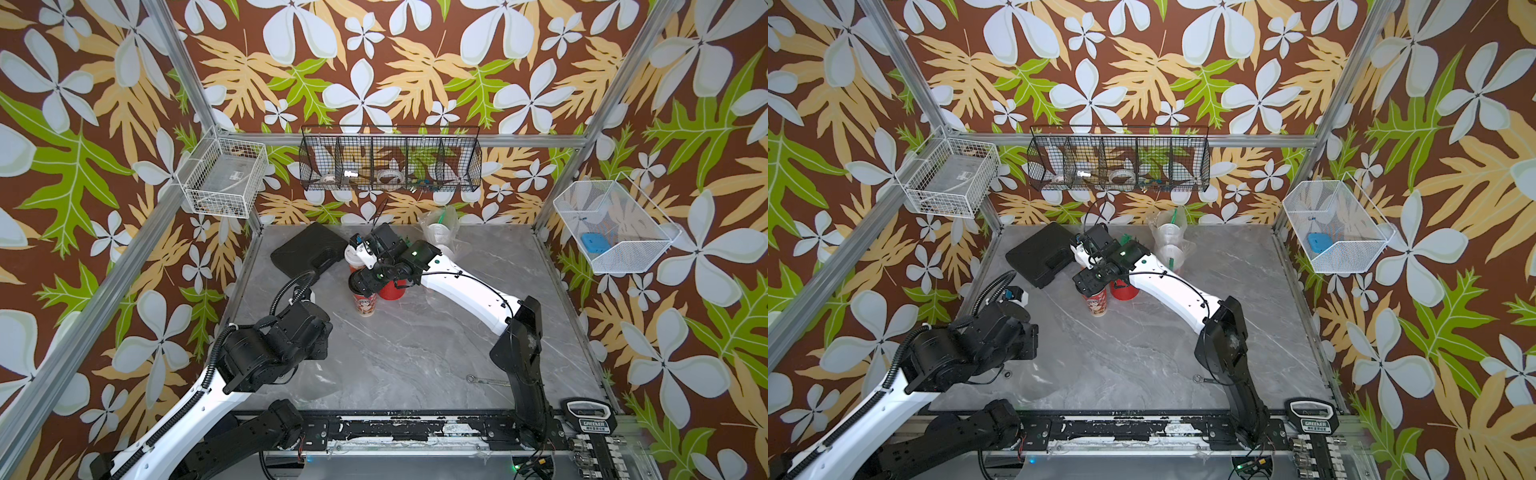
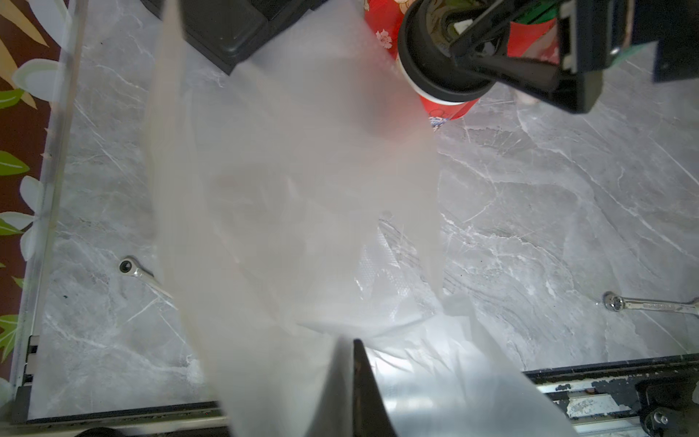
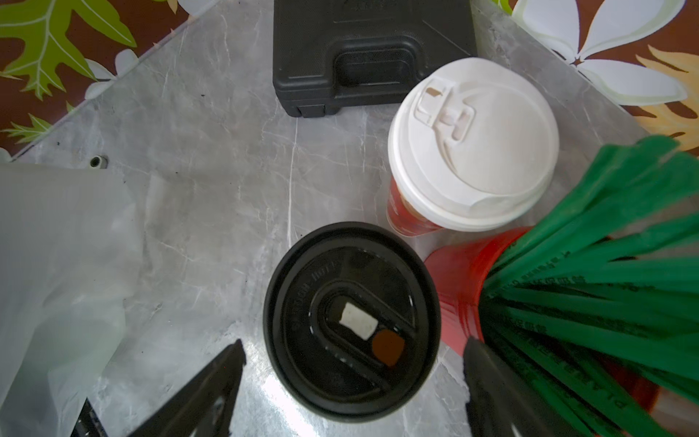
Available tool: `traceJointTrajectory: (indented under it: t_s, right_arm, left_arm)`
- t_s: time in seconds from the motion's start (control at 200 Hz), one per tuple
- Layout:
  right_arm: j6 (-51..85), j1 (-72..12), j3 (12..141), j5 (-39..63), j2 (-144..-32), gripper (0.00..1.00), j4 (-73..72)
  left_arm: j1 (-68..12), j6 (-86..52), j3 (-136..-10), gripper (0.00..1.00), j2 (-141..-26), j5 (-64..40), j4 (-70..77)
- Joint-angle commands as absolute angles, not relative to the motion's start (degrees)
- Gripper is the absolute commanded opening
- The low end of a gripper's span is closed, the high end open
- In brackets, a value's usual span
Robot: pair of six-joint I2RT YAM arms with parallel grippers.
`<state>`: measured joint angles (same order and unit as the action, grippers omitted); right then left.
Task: Pack milk tea into plastic carrier bags
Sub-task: Pick up the milk tea cup at the center of the board.
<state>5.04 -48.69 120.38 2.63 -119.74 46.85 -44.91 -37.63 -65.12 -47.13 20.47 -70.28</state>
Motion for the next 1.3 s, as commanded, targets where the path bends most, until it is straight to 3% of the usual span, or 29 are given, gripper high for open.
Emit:
traceJointTrajectory:
  t_s: [0.0,0.831,1.186,1.296]
  right_arm:
    - [4.4,-48.8,121.3,0.2,-120.7,0.86,48.6]
    - [2.6,-51.1,125.9,-2.6,-125.0,0.69,51.2]
    - [2.9,-51.1,125.6,-2.7,-125.4,0.73,51.6]
    - [3.1,-51.1,125.5,-2.7,-125.0,0.65,51.6]
  left_arm:
    - [-44.4,-36.5,-64.3,0.0,-46.8,19.8,-68.1]
    - [-42.3,-35.4,-61.2,0.0,-46.2,17.5,-64.9]
    - [-42.2,-35.6,-61.0,0.0,-45.8,17.5,-64.8]
    - [-42.2,-35.5,-61.0,0.0,-45.8,17.5,-64.7]
